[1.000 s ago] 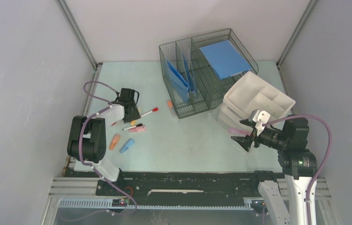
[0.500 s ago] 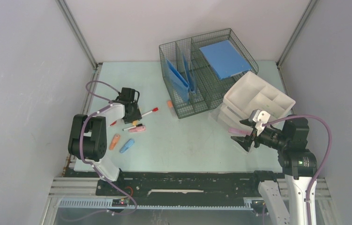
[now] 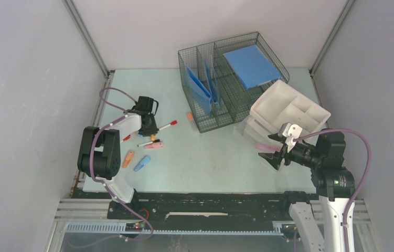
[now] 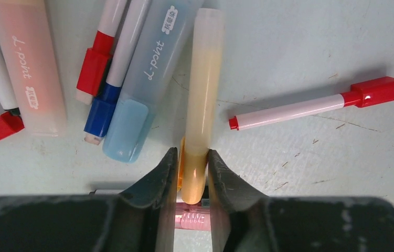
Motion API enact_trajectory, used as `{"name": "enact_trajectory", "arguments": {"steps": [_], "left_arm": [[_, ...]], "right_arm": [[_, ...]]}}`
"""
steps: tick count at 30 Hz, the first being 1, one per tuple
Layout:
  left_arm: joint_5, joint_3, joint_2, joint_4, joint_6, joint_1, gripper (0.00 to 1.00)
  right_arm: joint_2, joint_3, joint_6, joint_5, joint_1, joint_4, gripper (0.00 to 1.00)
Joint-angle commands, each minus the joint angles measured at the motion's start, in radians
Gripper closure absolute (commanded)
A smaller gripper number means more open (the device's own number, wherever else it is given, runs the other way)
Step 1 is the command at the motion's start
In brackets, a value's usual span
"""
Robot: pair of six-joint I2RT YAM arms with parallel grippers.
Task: Organize the desk
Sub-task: Pick up the stationery from the center of the board.
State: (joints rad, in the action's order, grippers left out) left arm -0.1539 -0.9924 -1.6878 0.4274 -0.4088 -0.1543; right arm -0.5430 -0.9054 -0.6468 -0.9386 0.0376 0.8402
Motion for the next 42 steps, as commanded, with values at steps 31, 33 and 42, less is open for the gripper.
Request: {"name": "enact_trajectory", "arguments": {"steps": [31,33,42], "left_arm": [[0.009,0.168,0.322,-0.154,-0.004,-0.086,1.00],[0.056,0.234,0.395,-0.219,-0.015,-0.100,1.00],[0.317,0.533,0.756,-0.545,-0.114,-0.197,1.00]], "right_arm": [[0.002,0.000,-0.005,0.008,-0.008,-0.017,0.24],[0.002,0.000,-0.005,0.006,-0.008,-0.017,0.23],[-0.002,0.000,-0.005,-0.027,-0.010,-0.011,0.23]]}}
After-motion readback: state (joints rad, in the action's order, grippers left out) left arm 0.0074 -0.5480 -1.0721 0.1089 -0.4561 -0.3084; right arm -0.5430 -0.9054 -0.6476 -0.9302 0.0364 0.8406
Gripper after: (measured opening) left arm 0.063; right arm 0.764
